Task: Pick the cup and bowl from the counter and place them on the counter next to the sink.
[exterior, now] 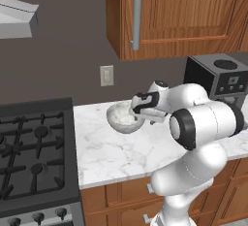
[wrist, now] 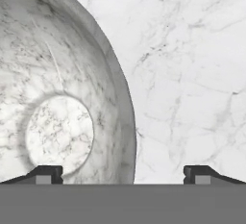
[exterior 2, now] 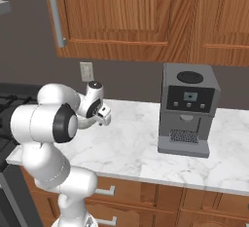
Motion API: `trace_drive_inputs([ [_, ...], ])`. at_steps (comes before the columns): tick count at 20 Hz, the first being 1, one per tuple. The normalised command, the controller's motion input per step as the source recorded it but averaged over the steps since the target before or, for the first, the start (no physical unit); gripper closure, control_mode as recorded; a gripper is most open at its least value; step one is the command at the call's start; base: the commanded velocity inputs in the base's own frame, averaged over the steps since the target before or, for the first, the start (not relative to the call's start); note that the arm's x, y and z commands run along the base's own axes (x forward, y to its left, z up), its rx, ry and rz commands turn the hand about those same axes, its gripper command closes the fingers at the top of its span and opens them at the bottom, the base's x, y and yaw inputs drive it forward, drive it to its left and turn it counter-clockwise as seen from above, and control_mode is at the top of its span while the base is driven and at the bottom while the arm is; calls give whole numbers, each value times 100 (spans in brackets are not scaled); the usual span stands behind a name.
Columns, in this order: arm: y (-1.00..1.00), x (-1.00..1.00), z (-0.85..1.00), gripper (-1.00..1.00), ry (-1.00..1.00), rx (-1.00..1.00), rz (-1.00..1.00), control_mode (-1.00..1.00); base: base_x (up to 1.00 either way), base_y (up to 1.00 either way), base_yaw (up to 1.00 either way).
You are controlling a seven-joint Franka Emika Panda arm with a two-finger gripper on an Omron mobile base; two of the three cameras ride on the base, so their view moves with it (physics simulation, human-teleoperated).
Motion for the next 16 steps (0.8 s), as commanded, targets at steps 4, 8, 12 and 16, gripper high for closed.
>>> trace_drive_inputs([
  [4, 8, 7, -9, -100, 4, 0, 0, -100, 0, 0, 0],
  [8, 0, 0, 0, -100, 0, 0, 0, -100, 0, 0, 0],
  [12, 0, 0, 0, -100, 0, 0, 0, -100, 0, 0, 0],
  [16, 0, 0, 0, 100, 0, 0, 0, -100, 0, 0, 0],
])
